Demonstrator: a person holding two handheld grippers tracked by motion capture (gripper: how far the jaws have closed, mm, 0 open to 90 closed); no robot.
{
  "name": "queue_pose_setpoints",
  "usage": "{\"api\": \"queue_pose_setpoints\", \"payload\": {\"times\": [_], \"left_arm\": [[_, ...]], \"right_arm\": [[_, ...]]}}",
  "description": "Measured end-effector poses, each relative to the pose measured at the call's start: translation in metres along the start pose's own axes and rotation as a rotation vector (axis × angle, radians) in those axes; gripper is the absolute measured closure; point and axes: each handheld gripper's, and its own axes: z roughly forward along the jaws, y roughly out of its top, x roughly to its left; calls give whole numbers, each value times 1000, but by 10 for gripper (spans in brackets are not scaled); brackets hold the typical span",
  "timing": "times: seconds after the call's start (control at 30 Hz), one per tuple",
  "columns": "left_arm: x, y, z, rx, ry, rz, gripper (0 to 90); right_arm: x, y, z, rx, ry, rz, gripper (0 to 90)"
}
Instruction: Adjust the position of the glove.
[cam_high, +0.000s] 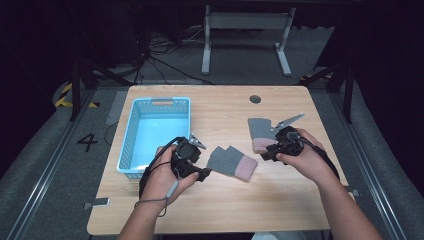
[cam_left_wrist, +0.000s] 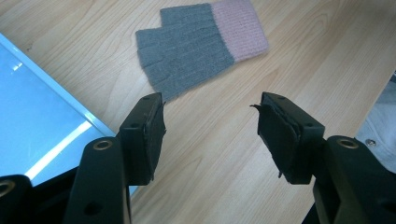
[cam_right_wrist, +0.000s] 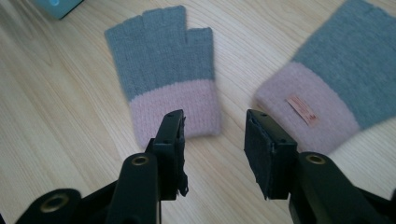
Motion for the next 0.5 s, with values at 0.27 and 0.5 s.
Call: {"api": "queue_pose_setpoints", "payload": {"times": [0.27, 0.5], "left_arm": [[1, -1, 0, 0, -3, -2, 417], [3, -2, -2, 0, -5, -5, 416]], "right_arm": [[15, 26, 31, 51, 32, -40, 544], [20, 35, 56, 92, 45, -56, 533]]}}
